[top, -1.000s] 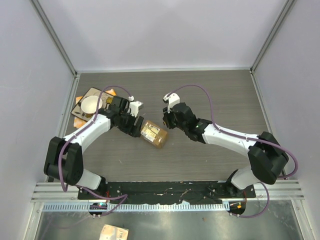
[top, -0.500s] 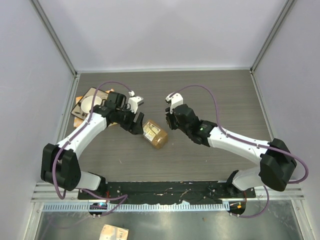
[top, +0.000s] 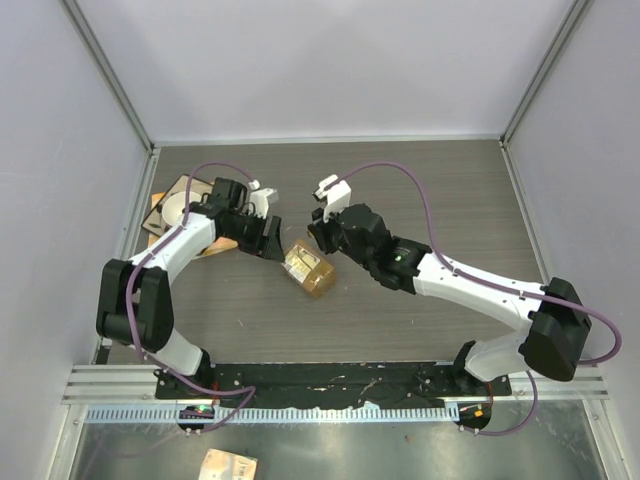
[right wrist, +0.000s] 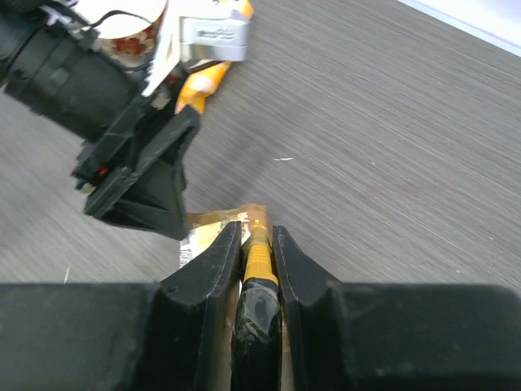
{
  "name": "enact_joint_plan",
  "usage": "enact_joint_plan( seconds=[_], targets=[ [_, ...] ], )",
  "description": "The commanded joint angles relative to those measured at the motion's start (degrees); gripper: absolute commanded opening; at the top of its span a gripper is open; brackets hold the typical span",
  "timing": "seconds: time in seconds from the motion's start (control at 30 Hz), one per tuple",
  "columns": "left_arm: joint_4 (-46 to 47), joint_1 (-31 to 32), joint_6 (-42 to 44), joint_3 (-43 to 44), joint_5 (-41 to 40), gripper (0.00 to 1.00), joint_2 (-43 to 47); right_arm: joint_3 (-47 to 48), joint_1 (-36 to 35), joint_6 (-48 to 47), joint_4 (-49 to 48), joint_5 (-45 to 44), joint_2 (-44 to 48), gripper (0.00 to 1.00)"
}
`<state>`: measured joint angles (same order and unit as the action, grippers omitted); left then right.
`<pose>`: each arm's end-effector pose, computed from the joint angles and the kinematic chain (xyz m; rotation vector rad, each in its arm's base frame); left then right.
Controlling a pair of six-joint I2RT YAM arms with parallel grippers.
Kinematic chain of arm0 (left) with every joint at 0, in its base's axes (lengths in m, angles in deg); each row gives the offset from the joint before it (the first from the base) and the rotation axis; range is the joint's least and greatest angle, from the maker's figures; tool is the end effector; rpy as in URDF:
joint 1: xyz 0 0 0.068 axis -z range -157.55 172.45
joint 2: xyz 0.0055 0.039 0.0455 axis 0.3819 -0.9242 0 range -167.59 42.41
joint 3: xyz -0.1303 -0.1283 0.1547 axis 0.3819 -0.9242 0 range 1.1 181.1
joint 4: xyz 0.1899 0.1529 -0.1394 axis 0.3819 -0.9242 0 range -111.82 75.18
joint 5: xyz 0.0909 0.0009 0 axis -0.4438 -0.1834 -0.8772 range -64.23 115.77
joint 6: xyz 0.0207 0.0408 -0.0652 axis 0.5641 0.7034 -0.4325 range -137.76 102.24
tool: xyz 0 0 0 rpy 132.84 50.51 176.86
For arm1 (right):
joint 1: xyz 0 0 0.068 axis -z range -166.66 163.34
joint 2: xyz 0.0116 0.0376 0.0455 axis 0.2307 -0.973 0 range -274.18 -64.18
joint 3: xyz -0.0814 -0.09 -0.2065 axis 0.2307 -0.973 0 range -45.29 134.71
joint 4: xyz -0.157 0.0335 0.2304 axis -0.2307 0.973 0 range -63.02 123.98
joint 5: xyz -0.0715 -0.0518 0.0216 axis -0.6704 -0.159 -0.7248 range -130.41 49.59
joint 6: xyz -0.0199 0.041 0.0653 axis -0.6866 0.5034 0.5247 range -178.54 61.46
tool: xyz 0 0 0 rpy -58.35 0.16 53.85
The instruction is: Unpack the express box
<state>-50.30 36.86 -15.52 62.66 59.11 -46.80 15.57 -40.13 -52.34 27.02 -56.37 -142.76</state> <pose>0.3191 -0.1209 0.1556 0.5639 2.5616 -0.8454 0.2407 0.2934 0.2720 -0.5784 1.8032 0.4548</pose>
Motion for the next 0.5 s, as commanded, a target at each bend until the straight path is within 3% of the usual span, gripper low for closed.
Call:
enact_joint_plan(
  seconds=[0.0,0.27,0.47],
  targets=[
    [3.93,-0.61,-1.71,0.75,3.75,0.66,-0.17,2.51,-1.9,-1.54,-5.57,1.46,-2.0,0.01],
    [5.51,-0.62,-1.98,0.58,3.4,0.61,-0.62,3.04,-2.43,-1.63,-8.64,3.22,-6.23,0.01],
    [4.9,-0.62,-1.36,0.14,1.64,0.5,-1.14,3.39,-2.43,-1.63,-10.05,4.36,-8.07,0.01]
  ],
)
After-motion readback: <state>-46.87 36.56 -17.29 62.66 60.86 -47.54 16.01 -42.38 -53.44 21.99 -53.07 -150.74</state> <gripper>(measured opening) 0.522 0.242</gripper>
